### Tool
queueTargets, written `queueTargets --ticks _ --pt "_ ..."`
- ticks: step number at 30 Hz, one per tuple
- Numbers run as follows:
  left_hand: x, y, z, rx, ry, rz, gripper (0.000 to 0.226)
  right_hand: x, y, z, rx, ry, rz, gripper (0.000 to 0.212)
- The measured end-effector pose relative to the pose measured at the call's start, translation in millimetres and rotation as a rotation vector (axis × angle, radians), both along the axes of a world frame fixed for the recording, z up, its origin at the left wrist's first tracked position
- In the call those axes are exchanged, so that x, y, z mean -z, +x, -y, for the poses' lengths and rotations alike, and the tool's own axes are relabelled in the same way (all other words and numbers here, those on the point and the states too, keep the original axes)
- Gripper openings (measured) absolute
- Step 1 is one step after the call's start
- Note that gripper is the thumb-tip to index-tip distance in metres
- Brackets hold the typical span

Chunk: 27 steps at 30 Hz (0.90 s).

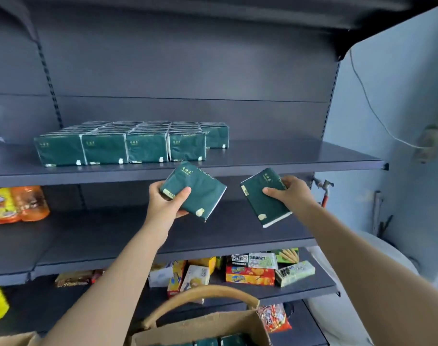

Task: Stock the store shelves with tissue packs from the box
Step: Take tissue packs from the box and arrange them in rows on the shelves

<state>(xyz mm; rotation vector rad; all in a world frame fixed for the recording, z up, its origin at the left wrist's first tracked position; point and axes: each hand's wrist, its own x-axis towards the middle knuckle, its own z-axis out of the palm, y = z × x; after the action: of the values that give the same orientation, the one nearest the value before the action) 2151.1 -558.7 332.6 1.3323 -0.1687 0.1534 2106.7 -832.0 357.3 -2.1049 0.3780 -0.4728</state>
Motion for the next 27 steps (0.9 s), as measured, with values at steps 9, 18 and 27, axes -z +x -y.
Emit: queueTargets --ticks 9,18,27 --pt "-59 43 52 -0.234 -0.062 0.131 0.044 -70 98 63 -0.185 -0.089 0.104 0.037" --pt "-97 98 88 -0.434 -0.025 0.191 0.046 -93 211 79 -0.338 -0.285 0.094 0.049" --pt "-132 145 75 -0.462 -0.056 0.226 0.05 -115 285 32 -0.358 -0.906 0.092 0.064"
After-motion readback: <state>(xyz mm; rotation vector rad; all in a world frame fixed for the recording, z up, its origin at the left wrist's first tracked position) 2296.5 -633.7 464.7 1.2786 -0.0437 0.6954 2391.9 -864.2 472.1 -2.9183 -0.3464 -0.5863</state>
